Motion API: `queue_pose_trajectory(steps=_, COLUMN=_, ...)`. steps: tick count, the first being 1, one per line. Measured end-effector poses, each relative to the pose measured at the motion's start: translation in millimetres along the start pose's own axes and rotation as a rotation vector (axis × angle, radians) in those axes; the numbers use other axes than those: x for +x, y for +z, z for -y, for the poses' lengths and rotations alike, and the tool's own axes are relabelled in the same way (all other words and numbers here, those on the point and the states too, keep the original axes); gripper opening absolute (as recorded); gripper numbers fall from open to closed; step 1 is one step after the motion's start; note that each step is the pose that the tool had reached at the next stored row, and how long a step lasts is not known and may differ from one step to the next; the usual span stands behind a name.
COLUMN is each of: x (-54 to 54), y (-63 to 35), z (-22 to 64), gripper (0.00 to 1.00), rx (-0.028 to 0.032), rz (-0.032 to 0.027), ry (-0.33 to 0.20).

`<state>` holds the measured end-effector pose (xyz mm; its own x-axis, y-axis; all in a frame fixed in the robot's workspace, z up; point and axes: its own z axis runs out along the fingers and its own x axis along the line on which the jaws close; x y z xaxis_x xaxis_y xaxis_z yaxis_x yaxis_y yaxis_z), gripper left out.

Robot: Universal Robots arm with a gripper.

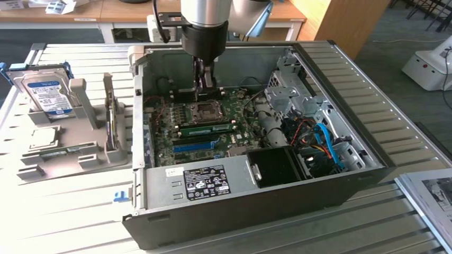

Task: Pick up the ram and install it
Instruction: 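Press down the ram until it locks into place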

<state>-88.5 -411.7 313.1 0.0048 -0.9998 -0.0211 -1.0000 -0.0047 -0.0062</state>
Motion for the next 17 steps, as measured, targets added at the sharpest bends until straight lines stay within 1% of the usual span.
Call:
queue_pose_trajectory(steps=5, x=0.1, y=-0.3, z=1.0, gripper=0.10, rx=-0.0004, rz=-0.0005, ry=0.000)
queue_pose_trajectory(steps=10, x=0.1, y=-0.1, z=7.7, gripper=0.10, rx=-0.0011, rz=-0.0003, ry=0.000)
queue_pose_trajectory(steps=17, x=0.1, y=0.0, z=16.6, gripper=0.10, rx=-0.0040, rz=-0.0002, ry=0.000)
